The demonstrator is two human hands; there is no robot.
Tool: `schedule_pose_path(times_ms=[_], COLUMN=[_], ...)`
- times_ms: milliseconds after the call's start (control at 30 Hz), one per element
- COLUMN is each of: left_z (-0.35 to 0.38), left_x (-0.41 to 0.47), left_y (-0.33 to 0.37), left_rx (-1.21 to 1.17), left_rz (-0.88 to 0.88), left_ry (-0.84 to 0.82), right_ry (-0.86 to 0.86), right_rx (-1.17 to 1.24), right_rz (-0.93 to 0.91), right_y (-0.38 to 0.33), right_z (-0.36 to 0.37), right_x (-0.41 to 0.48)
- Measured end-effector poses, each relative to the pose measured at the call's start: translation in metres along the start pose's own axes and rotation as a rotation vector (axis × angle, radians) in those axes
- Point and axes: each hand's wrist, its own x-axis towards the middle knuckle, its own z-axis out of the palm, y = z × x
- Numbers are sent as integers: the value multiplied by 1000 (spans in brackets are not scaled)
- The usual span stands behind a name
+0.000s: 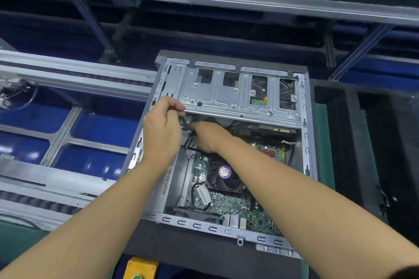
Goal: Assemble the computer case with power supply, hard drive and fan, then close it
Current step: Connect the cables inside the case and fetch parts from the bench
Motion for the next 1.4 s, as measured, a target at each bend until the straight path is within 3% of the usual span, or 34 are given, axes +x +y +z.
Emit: schedule_pose_path(times_ms=[133, 500, 700, 833, 933, 1033, 1100, 1233, 1333, 1400], left_z=[1, 1, 1, 4, 10, 16, 16, 12, 12, 17], left_x=[1, 1, 1, -2, -7, -5, 2, 20, 28, 28], left_y=[0, -1, -1, -2, -4, -7, -8, 2, 7, 8], left_rx=[12, -10, 8, 245, 555, 755, 829, 626, 596, 556], left_rz=[15, -8, 12, 168, 304, 303, 291, 312, 323, 348], left_ry=[-30, -31, -42, -139, -205, -365, -636, -1163, -1351, -1321], right_ry=[-125, 243, 281, 356, 280, 160, 151, 116, 35, 28], right_rx=[-167, -310, -377, -339, -265, -202, -139, -16, 59, 100], right_rz=[38, -61, 31, 48, -2, -51, -93, -163, -183, -185], right_y=[-11, 4, -9, -22, -26, -20, -12, 3, 11, 16], right_z=[4, 23, 25, 42, 45, 44, 41, 32, 28, 28], right_x=[14, -2, -15, -36, -53, -70, -78, -87, -94, -99])
